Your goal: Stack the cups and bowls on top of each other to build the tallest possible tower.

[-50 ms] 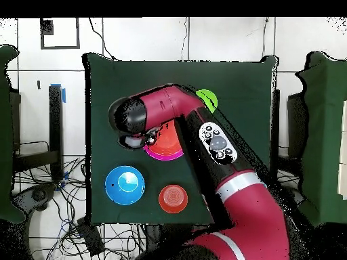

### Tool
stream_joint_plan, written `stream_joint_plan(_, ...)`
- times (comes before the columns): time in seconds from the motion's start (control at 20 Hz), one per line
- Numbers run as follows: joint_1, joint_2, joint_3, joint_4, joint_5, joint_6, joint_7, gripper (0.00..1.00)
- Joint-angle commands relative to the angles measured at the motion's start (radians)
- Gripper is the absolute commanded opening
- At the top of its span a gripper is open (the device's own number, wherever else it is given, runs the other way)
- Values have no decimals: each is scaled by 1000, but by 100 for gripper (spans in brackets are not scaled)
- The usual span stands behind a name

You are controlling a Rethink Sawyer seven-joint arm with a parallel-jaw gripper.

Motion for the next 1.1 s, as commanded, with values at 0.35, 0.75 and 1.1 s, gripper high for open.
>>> stream_joint_plan(0.35,-11,-67,-16,164,-24,-131,-109,100)
stream_joint_plan(0.75,-18,-12,-14,97,-52,-118,-172,100)
stream_joint_plan(1.1,-60,67,-8,33,-75,-101,-266,100)
